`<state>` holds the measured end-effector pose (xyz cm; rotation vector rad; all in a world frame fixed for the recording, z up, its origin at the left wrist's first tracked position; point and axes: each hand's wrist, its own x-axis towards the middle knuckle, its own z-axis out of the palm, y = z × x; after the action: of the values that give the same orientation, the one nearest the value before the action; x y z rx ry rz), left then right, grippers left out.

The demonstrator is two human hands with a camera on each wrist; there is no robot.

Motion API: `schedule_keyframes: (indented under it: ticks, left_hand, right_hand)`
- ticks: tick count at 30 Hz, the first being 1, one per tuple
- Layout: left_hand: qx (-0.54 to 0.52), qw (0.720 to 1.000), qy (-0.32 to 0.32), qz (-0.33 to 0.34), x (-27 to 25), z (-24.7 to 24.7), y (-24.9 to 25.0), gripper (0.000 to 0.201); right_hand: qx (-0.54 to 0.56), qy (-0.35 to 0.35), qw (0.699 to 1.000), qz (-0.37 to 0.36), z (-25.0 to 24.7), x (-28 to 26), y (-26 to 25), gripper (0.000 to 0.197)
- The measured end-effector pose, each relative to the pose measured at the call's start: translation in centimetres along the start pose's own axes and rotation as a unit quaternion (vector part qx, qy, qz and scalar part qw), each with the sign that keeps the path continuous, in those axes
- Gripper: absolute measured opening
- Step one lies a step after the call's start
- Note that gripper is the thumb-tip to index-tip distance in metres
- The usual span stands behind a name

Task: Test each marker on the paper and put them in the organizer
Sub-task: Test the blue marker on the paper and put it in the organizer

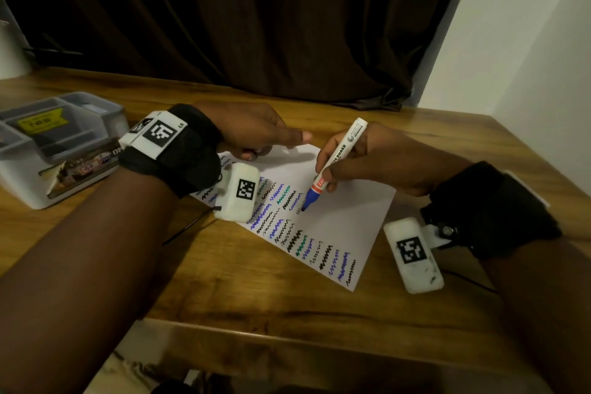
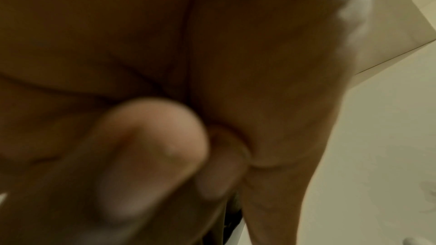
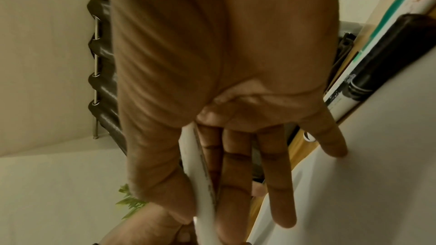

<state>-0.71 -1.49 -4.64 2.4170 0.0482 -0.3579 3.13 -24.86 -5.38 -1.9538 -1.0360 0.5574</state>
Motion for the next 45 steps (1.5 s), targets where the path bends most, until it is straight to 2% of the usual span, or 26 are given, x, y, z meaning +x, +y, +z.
schedule_keyframes:
  ticks: [7, 11, 18, 41, 45]
  left_hand:
    - [-0.004, 1.0, 0.0, -0.01, -0.21, 0.38, 0.33, 0.047]
    - [-0.002, 1.0, 0.013, -0.025, -0.16, 0.37, 0.44, 0.05]
    - [-0.005, 0.999, 0.039, -0.033, -0.2, 0.48, 0.49, 0.021]
    - [-0.021, 0.998, 0.044, -0.035, -0.01, 0.73, 0.45, 0.027]
    - [-0.022, 0.998, 0.044, -0.035, -0.1, 0.86, 0.5, 0.026]
  right_hand:
    - [-0.057, -0.013, 0.998, 0.012, 0.28, 0.11, -0.13, 0.007]
    - [-0.07, -0.017, 0.997, 0.013, 0.39, 0.11, -0.21, 0.007]
    - [-0.073, -0.027, 0.997, 0.018, 0.42, 0.04, -0.31, 0.007]
    - [-0.072, -0.002, 0.997, 0.025, -0.06, 0.22, 0.58, 0.005]
    - [-0.004, 0.036, 0.999, 0.026, 0.1, 0.07, 0.56, 0.007]
